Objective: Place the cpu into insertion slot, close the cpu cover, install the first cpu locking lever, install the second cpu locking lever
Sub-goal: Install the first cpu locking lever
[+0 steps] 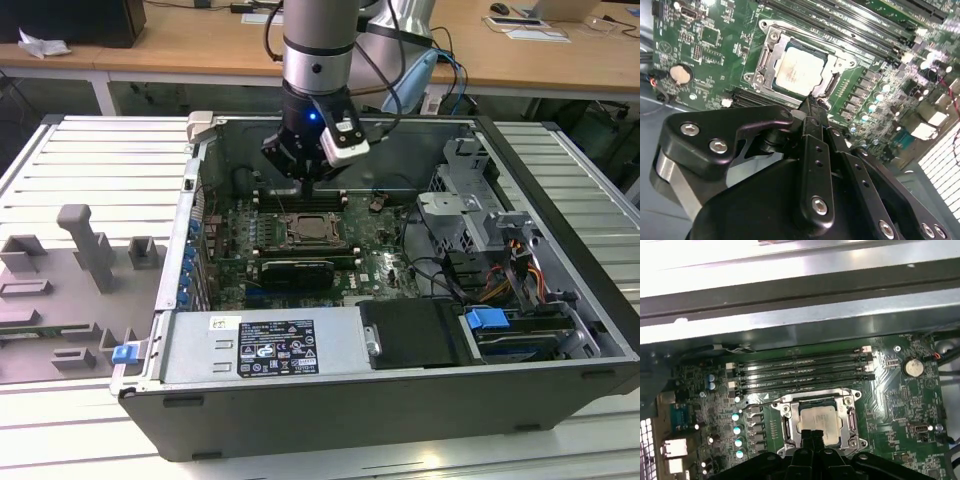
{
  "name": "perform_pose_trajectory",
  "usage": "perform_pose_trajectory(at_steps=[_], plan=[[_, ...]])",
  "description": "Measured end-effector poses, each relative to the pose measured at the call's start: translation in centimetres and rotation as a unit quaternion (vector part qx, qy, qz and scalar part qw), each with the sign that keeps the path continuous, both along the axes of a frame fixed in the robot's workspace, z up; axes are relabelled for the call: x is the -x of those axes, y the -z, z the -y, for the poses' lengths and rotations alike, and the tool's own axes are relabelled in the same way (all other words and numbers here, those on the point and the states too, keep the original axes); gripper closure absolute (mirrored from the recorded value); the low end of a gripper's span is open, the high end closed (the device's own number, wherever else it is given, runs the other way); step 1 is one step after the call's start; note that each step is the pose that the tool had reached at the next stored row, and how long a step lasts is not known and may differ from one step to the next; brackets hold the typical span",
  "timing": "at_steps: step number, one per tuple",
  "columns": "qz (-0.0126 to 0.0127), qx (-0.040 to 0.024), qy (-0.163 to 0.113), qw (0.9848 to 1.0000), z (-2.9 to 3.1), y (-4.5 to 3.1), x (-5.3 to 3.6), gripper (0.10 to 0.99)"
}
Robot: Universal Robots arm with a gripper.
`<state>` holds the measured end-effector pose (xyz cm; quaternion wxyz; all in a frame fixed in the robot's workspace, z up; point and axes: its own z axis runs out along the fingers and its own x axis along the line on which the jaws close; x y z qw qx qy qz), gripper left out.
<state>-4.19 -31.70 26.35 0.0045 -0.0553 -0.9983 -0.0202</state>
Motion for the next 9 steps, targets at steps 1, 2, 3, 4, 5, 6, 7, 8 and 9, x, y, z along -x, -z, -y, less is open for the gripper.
perform_pose_trajectory(at_steps=[1, 2, 3, 4, 5, 6, 7, 8, 9], plan=[[0.0, 0.0, -0.01, 0.9999, 0.0, 0.0, 0.0, 0.98], [0.0, 0.0, -0.017, 0.9999, 0.0, 0.0, 0.0, 0.98], [0.0, 0.0, -0.044, 0.999, 0.0, 0.0, 0.0, 0.98], [0.0, 0.0, -0.062, 0.9981, 0.0, 0.0, 0.0, 0.98], [0.0, 0.0, -0.078, 0.9969, 0.0, 0.01, 0.0, 0.98], [0.0, 0.0, -0.09, 0.996, 0.0, 0.01, 0.0, 0.98], [0.0, 0.0, -0.104, 0.9946, 0.0, 0.01, 0.0, 0.98], [0.0, 0.0, -0.107, 0.9943, 0.0, 0.0, 0.01, 0.98], [0.0, 0.0, -0.108, 0.9942, 0.0, 0.01, 0.06, 0.98]])
